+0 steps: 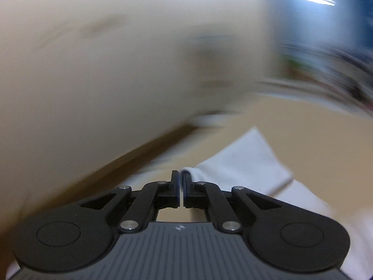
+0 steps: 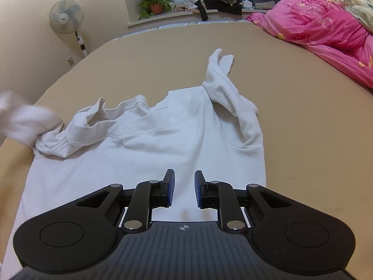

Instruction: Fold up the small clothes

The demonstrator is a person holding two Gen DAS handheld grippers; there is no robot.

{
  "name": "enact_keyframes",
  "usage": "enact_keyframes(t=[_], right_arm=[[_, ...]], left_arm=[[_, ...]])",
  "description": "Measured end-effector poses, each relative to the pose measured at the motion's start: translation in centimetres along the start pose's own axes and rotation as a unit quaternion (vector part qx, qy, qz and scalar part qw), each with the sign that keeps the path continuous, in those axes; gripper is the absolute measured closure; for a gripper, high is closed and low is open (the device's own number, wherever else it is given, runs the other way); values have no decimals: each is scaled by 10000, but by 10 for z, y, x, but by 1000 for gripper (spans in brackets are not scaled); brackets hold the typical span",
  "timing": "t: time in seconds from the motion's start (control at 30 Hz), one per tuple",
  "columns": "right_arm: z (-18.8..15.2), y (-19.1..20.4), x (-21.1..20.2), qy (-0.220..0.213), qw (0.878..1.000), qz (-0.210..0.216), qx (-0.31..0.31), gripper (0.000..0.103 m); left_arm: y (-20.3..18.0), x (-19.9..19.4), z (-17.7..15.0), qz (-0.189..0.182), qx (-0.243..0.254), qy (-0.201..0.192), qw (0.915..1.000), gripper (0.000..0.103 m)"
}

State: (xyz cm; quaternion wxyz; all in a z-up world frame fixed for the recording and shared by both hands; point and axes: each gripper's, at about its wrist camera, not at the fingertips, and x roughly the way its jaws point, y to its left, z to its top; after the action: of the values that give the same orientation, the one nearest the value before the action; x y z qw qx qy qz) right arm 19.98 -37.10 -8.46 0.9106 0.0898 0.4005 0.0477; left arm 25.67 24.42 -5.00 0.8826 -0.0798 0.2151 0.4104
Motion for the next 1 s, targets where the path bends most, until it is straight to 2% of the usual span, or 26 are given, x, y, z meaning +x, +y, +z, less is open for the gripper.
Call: enact_keyframes(t=[0.03,0.07,0.1,0.13,0.17,0.23,0.3,0.33,0.37,0.43,0.53,0.57,0.6,0.63,0.67,0.73,0.8,0.87,0.9,0.93,1.0], right_arm=[[-1,1,1,21,10000,-23,-18,84],[-2,3,3,54,10000,-51,-44,84],[-4,5,5,90,9999,-68,-81,84],[-5,6,7,121,9998,-91,-124,84],[-6,9,10,151,9996,-128,-182,84],[-7,12,14,178,9993,-179,-264,84],[-8,16,18,215,9992,-201,-280,84],[-8,17,21,246,9991,-204,-274,83],[-9,18,23,272,9991,-206,-269,83],[-12,18,26,338,9988,-228,-285,83],[-16,17,31,431,9982,-285,-301,83],[-16,14,32,438,9982,-301,-269,83],[-15,12,32,426,9984,-314,-222,83],[-14,9,31,390,9986,-320,-174,83],[-11,5,29,299,9989,-334,-125,83],[-2,-7,20,-56,9991,-409,3,83],[10,-22,10,-466,9976,-481,148,83],[23,-38,4,-872,9943,-575,202,83],[31,-47,6,-1049,9926,-581,204,81],[38,-53,10,-1141,9914,-598,214,74],[55,-68,28,-1207,9904,-603,293,63]], left_arm=[[39,26,4,677,-664,268,9951,93],[73,49,4,1220,-1278,658,9821,93],[89,59,3,1303,-1636,890,9738,93],[97,67,0,1021,-1941,1057,9699,91],[92,71,-2,710,-1967,1162,9710,89],[64,73,-6,116,-1693,1321,9766,77],[24,69,-12,-539,-1260,1452,9799,76],[3,63,-17,-913,-981,1542,9789,72],[-24,59,-24,-1422,-627,1687,9733,71],[-57,48,-40,-2061,-122,1877,9603,70],[-99,32,-67,-2538,723,1926,9451,66],[-109,33,-76,-2654,976,2027,9375,65],[-114,37,-85,-2593,1210,2155,9336,64],[-121,46,-97,-2188,1522,2340,9350,65],[-121,55,-105,-1984,1600,2417,9363,64],[-119,57,-101,-1905,1429,2448,9399,69],[-121,56,-102,-1294,1755,2230,9501,71],[-120,62,-105,-1073,1811,2217,9521,75],[-117,62,-105,-1036,1773,2242,9526,80],[-119,66,-103,-939,1756,2255,9537,90],[-116,71,-102,-809,1643,2292,9560,95]])
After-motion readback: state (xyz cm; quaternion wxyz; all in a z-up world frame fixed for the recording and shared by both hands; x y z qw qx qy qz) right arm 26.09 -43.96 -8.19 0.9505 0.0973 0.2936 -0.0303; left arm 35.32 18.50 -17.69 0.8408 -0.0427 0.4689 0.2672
